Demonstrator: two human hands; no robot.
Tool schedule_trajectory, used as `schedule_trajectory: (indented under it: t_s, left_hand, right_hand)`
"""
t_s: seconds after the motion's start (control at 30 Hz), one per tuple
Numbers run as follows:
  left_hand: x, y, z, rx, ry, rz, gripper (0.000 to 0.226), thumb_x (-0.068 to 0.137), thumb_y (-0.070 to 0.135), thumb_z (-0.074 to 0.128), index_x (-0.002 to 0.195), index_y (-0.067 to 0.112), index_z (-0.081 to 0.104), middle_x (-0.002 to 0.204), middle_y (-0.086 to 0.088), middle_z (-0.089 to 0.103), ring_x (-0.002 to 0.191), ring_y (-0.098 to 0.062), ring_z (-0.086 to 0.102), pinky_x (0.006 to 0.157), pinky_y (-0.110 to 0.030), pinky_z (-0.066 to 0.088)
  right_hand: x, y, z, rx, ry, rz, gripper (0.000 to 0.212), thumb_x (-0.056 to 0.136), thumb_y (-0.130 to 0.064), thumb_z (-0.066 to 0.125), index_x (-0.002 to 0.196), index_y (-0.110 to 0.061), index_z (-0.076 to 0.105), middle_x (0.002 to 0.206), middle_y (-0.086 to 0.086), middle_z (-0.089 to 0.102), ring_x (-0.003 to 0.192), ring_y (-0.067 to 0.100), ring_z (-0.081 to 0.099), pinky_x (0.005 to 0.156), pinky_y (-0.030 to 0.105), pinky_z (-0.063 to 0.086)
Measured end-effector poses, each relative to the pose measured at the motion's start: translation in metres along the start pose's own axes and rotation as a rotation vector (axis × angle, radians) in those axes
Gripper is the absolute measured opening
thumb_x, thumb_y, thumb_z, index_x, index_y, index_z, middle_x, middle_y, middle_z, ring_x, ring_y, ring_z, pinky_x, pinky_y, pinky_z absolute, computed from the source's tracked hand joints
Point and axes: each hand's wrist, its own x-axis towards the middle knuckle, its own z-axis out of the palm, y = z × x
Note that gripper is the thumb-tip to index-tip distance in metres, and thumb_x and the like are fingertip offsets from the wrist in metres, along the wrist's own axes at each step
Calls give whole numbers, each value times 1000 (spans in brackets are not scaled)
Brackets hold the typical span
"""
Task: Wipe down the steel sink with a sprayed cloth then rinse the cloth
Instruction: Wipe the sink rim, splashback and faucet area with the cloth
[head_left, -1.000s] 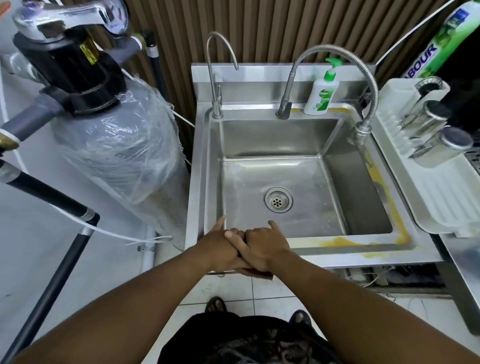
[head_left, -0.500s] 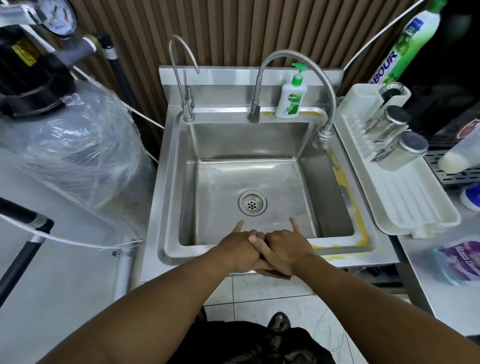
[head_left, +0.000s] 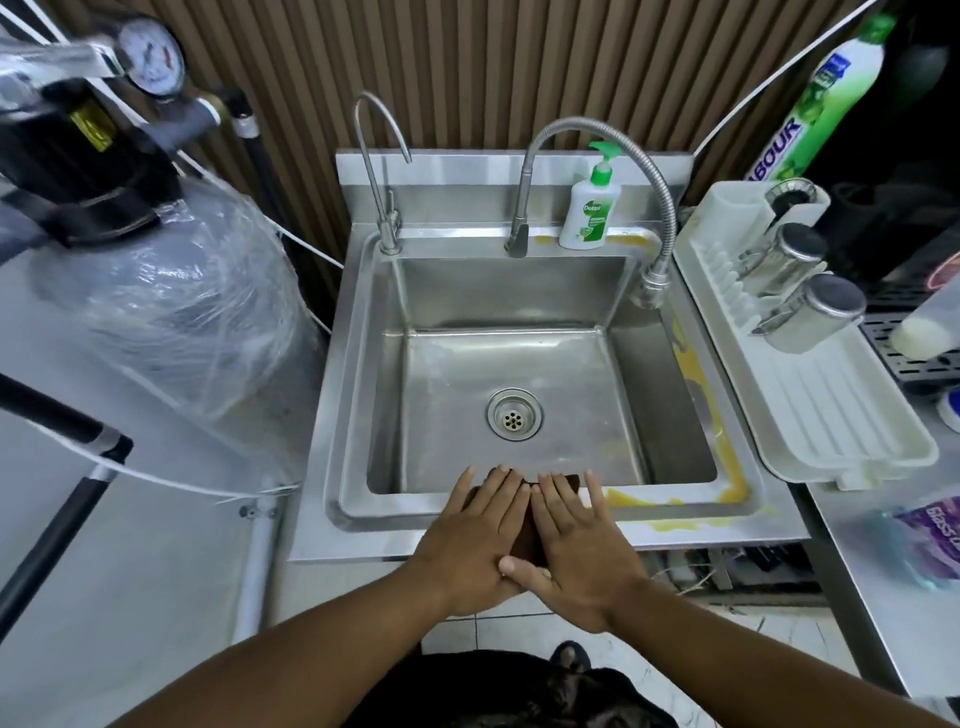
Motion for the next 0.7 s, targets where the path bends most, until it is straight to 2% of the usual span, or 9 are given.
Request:
schedule_trajectory:
  t_s: [0.1, 0.2, 0.3, 0.5, 0.6, 0.7]
  left_hand:
    - [-26, -22, 4, 19, -31, -46, 97, 82, 72, 42, 152, 4, 36, 160, -14, 34, 151, -30, 24, 118, -53, 1]
    - [-52, -46, 5, -4, -17, -95, 100, 79, 73, 45, 150, 3, 38, 158, -15, 37, 150, -32, 26, 117, -56, 8]
    - [-75, -68, 3, 20, -10, -139, 103, 77, 76, 47, 148, 2, 43, 155, -16, 42, 149, -33, 30, 116, -56, 10]
    - [-114, -108, 4, 31, 9, -229, 114, 77, 85, 40, 157, 7, 24, 167, -10, 15, 155, -26, 3, 119, -58, 5]
    - [-121, -121, -1, 34, -32, -244, 116, 76, 88, 36, 159, 10, 16, 168, -8, 8, 155, -25, -4, 119, -59, 0]
    - [-117, -133, -5, 43, -61, -249, 118, 75, 90, 33, 160, 15, 0, 168, -4, -9, 152, -22, -22, 119, -60, -8]
  right_hand:
    - [14, -27, -7, 4, -8, -55, 116, 77, -87, -15, 159, -6, -2, 168, 14, -1, 154, 24, -14, 118, 53, -20]
    - [31, -61, -14, 6, -13, -108, 116, 77, -87, -14, 159, -5, -4, 168, 16, -3, 154, 25, -15, 119, 53, -19]
    - [49, -90, -19, -3, -29, -142, 108, 85, -85, -2, 158, -5, -7, 167, 16, -6, 154, 25, -17, 119, 54, -18]
    - [84, -139, -20, 35, -32, -179, 109, 84, -86, -2, 159, -7, -6, 168, 13, -5, 154, 23, -17, 118, 57, -18]
    - [95, -155, -21, 71, -26, -151, 111, 82, -87, -5, 159, -6, -6, 168, 15, -5, 154, 24, -16, 117, 58, -18]
    - [103, -166, -26, 125, -63, -107, 112, 80, -88, -7, 158, -7, -9, 167, 15, -5, 154, 23, -17, 116, 57, -22]
